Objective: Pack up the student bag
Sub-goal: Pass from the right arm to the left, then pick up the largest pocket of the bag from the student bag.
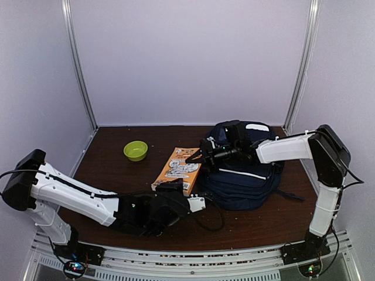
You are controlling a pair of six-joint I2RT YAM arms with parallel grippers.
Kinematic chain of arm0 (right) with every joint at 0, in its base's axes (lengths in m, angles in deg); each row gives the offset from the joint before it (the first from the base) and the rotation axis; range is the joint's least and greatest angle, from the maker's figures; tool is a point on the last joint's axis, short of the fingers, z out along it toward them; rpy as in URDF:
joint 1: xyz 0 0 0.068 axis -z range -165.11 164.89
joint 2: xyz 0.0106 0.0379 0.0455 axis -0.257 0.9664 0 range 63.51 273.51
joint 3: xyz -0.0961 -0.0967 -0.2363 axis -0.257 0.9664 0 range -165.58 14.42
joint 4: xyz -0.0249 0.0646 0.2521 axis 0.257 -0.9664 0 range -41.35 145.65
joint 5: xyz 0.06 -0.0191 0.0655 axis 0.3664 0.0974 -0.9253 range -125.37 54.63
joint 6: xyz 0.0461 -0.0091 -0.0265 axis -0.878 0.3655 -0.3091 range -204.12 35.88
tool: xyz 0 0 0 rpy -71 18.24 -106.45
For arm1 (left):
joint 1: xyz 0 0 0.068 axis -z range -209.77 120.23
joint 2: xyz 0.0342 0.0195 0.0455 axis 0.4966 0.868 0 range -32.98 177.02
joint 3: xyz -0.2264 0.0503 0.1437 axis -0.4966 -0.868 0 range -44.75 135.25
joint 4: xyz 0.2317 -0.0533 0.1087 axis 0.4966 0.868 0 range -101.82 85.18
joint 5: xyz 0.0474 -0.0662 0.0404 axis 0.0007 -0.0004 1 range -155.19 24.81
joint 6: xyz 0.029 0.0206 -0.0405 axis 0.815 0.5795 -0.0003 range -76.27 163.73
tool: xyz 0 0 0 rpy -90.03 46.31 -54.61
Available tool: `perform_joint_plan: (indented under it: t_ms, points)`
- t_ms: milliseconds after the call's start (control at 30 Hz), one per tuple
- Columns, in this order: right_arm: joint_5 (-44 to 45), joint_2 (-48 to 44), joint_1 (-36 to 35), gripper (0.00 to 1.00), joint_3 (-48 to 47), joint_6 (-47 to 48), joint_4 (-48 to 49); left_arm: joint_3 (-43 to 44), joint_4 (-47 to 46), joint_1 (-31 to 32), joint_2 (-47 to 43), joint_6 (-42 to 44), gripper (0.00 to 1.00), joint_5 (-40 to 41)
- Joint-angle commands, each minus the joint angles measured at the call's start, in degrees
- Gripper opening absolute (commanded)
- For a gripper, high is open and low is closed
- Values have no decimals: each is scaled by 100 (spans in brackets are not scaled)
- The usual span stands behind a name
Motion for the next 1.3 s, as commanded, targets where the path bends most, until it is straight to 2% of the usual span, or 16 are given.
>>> perform_joint_plan:
  t_ms: [0, 100, 233, 267, 300, 433, 467, 500, 600, 700, 800, 900, 967, 1100, 1267]
  points:
    - [-237, -268, 16, 0, 61, -174, 484, -94, -1085, -180, 159, 457, 46, 842]
    - [-244, -292, 15, 0, 87, -193, 520, -161, -1470, -250, 105, 616, 36, 980]
    - [-228, -337, 16, 1, 115, -203, 718, -256, -1968, -327, 12, 776, 11, 1126]
    - [-198, -354, 16, 9, 98, -127, 716, -271, -2094, -352, 1, 829, 4, 1163]
    - [-151, -391, 21, 21, 71, 43, 598, -274, -2198, -377, -27, 865, 0, 1208]
    - [182, -725, 25, 65, 77, 948, -126, -197, -2179, -490, -329, 627, 0, 1195]
    - [273, -850, 24, 77, 149, 1078, -196, -138, -2008, -542, -437, 418, 0, 1184]
    - [382, -974, 27, 98, 175, 1264, -361, -56, -1745, -609, -555, 152, 0, 1165]
    - [539, -1204, 93, 100, 220, 1897, -776, 168, -876, -908, -964, -795, 0, 942]
    - [507, -1440, 284, 100, 360, 2279, -854, 417, 243, -1340, -1449, -2135, 0, 438]
    - [612, -1745, 555, 100, 198, 3501, -1521, 465, 1168, -1995, -2028, -3616, 0, -521]
    - [970, -2065, 861, 98, -104, 4833, -2578, 100, 1023, -2564, -2645, -4578, 0, -1816]
    - [1585, -2296, 964, 96, -282, 5520, -3253, -187, 755, -2808, -2977, -4998, 0, -2436]
    - [2554, -2865, 987, 100, -421, 6988, -3859, -598, 272, -3054, -3252, -5590, 0, -3126]
    - [2643, -2952, 1127, 100, -889, 8602, -4974, -999, -415, -3344, -3231, -6359, 0, -4035]
